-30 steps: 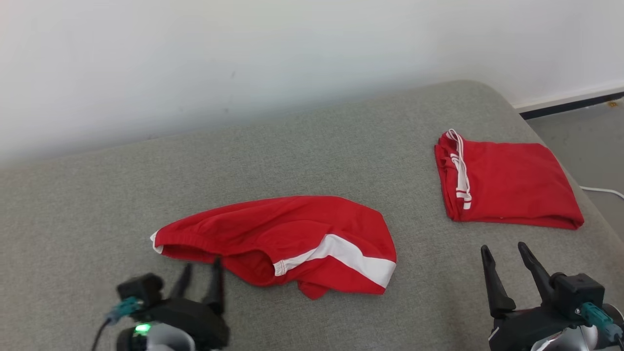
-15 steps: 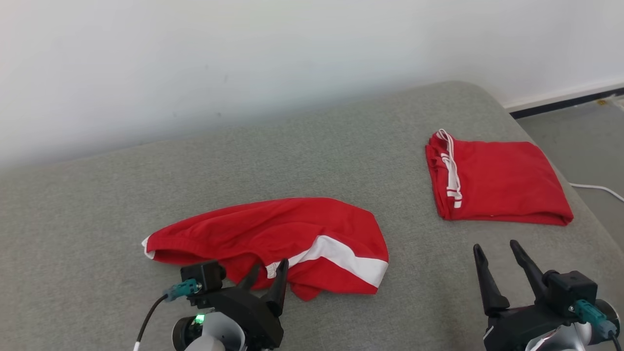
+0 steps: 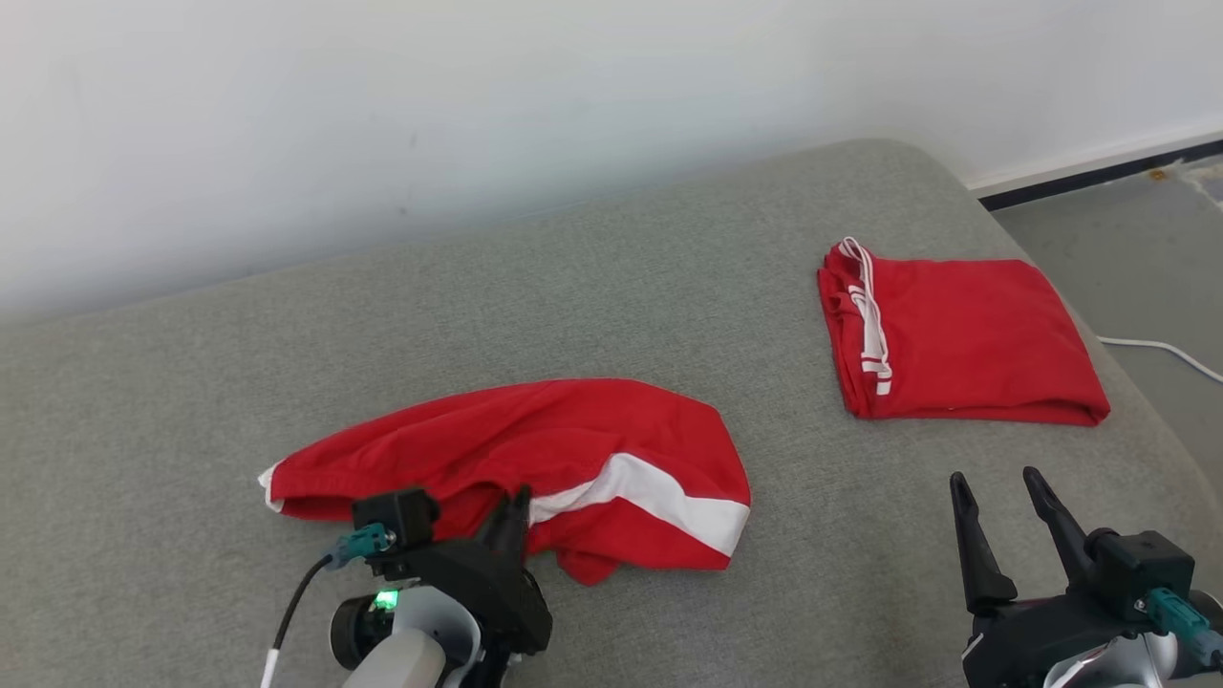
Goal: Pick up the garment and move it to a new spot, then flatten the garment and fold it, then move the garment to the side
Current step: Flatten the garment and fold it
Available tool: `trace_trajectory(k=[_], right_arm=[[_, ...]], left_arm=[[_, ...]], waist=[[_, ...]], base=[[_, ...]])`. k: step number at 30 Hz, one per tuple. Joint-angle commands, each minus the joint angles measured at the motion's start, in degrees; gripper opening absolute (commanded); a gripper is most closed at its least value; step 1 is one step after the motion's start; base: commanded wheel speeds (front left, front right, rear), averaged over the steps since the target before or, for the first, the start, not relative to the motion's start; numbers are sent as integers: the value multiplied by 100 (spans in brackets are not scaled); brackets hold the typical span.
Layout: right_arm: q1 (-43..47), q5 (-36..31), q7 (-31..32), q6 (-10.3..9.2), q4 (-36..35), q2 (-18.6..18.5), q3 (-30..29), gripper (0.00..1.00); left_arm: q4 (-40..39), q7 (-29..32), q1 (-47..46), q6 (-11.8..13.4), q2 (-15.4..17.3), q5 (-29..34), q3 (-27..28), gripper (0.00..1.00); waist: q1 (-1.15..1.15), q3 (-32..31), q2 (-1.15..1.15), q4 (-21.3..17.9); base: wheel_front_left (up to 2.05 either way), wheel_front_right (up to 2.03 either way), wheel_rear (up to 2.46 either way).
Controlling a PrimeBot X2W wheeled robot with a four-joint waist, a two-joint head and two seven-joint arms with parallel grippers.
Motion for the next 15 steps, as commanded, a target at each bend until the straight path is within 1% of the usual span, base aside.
trace_trajectory(k=[1, 4, 9, 15], right_arm=[[33, -26, -22, -16, 1, 33, -11, 100], [44, -24, -15, -16, -11, 34, -38, 100], [119, -51, 15, -16, -35, 57, -43, 100], [142, -24, 33, -16, -42, 45, -15, 100]], left_arm=[[-4, -68, -46, -12, 25, -6, 19, 0], [-84, -335, -3, -1, 70, -24, 158, 0], [-450, -559, 304, 72, 333, -162, 567, 0], [-791, -620, 693, 349, 721, -196, 1001, 0]], waist=[[0, -12, 0, 42], [0, -28, 0, 135], [0, -74, 0, 358], [0, -116, 0, 594]], base=[[0, 0, 0], [0, 0, 0], [0, 0, 0], [0, 0, 0]])
